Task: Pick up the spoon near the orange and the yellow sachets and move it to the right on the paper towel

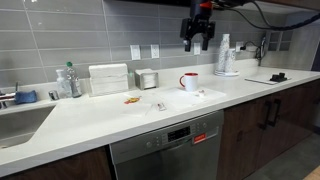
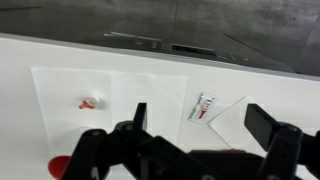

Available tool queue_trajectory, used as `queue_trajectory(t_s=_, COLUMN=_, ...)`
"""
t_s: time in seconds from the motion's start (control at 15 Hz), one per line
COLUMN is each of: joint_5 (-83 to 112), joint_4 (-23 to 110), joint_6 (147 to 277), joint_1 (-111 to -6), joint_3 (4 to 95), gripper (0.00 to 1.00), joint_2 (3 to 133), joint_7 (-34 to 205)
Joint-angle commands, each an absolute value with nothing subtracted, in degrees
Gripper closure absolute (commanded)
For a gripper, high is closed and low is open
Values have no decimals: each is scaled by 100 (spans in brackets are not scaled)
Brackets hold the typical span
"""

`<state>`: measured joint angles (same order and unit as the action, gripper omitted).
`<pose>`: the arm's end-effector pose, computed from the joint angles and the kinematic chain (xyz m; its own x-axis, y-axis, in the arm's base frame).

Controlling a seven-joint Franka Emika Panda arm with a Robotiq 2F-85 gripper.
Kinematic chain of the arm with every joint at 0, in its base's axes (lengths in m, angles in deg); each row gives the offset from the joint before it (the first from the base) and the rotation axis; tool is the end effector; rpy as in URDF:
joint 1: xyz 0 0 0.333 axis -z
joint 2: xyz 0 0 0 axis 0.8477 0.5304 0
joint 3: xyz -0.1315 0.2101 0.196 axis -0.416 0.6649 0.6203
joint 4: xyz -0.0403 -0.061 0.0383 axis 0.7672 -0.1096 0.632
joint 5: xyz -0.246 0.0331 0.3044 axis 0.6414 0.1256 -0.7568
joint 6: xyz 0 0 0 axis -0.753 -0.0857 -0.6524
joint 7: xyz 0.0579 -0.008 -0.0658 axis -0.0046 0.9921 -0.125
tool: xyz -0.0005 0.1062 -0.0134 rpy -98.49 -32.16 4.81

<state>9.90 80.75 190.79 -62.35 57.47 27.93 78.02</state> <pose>0.4357 0.0669 0.5311 0.9750 0.1862 0.1210 0.1864 -0.9824 0.0101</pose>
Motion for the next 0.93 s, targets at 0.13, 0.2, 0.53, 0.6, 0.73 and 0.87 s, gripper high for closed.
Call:
queue_trajectory(t_s=0.13, joint_5=1217, joint_4=6881, joint_6=18940, joint_1=-6741, joint_3=6262, gripper=0, joint_2=4277, joint_7=7253)
queue_trajectory(t_s=0.2, joint_5=1332, joint_4=6673, joint_6=18955, joint_1=-6800, joint_3=6368, gripper=0, joint_2=4556, joint_7=7191)
queue_trajectory(t_s=0.53, joint_5=2000, joint_4=6348, joint_6=19102, joint_1=-6893, joint_3=6564, gripper=0, joint_2=5024, joint_7=7265)
queue_trajectory(t_s=0.6, joint_5=2058, joint_4=6196, joint_6=19102, joint_1=-6912, joint_3=6577, gripper=0, joint_2=5223, joint_7=7280)
queue_trajectory(t_s=0.73, joint_5=2053, joint_4=6177, joint_6=19102, joint_1=-6910, joint_3=6570, gripper=0, joint_2=5261, joint_7=7281)
queue_trajectory(t_s=0.87, joint_5=2051, joint_4=6183, joint_6=19100, joint_1=-6906, joint_3=6564, gripper=0, joint_2=5177, joint_7=7282)
